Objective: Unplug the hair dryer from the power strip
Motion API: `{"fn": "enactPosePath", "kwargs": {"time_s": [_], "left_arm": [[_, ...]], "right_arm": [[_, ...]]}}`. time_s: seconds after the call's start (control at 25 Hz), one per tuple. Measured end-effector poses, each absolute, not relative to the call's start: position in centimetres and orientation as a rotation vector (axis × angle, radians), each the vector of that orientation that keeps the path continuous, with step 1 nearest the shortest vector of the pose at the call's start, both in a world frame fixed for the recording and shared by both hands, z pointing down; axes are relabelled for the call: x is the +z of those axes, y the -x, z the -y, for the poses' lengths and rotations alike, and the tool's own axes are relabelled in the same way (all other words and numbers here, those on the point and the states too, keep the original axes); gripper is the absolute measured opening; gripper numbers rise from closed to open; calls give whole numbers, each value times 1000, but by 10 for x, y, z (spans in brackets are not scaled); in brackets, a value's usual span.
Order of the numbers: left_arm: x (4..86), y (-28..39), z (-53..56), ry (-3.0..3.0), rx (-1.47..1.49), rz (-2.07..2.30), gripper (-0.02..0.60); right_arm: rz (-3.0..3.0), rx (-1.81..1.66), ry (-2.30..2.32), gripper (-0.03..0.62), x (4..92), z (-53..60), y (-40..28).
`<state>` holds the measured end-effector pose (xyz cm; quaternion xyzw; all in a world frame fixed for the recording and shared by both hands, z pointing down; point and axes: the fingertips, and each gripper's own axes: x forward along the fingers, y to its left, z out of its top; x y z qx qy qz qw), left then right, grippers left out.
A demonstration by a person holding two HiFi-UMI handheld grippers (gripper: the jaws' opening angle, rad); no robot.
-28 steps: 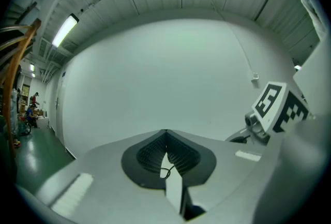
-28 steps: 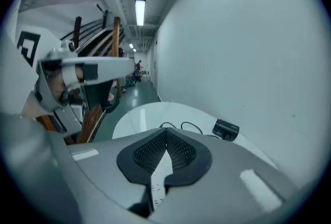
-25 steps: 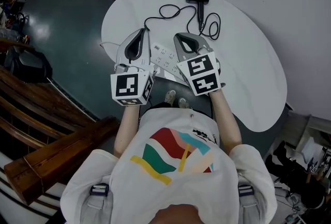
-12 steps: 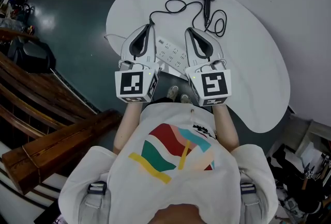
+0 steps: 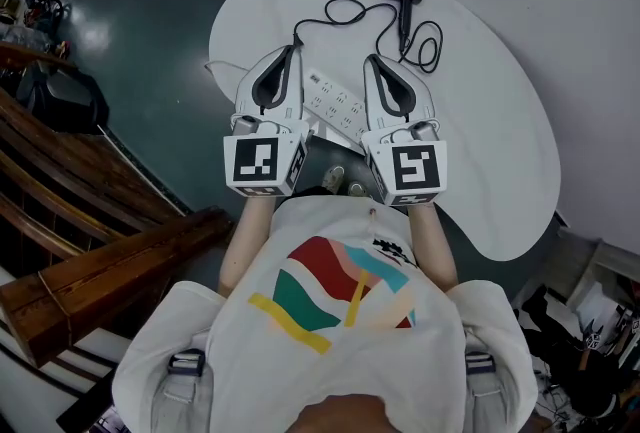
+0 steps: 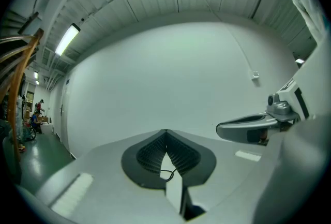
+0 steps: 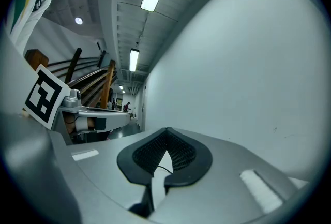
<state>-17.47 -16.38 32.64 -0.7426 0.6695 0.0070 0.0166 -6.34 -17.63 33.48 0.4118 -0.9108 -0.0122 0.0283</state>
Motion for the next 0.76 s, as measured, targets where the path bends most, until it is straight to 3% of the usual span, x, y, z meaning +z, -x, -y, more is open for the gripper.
{"fn": "enactPosePath", "kwargs": {"time_s": [0.76], "left_arm": [[330,196,161,2272,14,-2123,0]], "right_arm": [[2814,-70,-1259,12,334,174,74]]}}
